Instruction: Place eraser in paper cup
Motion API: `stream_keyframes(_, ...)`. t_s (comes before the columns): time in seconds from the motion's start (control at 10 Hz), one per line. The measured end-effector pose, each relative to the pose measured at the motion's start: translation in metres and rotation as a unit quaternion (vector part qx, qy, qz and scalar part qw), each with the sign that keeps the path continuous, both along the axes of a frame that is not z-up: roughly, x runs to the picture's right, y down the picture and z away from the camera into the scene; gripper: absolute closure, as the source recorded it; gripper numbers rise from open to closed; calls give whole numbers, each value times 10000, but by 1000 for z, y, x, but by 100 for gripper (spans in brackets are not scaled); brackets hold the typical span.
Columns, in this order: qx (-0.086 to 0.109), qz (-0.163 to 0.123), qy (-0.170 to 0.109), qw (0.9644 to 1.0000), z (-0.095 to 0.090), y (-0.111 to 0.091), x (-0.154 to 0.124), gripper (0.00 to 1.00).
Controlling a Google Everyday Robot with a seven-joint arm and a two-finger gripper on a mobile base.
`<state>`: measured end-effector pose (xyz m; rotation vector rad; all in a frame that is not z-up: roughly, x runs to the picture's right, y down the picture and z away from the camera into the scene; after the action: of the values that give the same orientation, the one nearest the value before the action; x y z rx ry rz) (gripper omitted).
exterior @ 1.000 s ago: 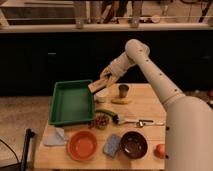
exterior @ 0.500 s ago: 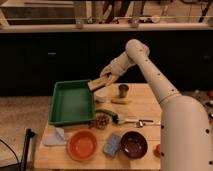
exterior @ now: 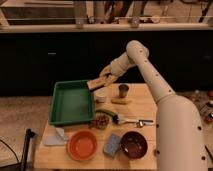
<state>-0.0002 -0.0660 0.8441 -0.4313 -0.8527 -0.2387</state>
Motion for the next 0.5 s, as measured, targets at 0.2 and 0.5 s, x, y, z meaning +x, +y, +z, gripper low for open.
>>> stream_keyframes(0.2,-105,13,1,9999,7,7,3,94)
stream_keyframes(0.5,-168,42,-1,9999,11,10,6,94)
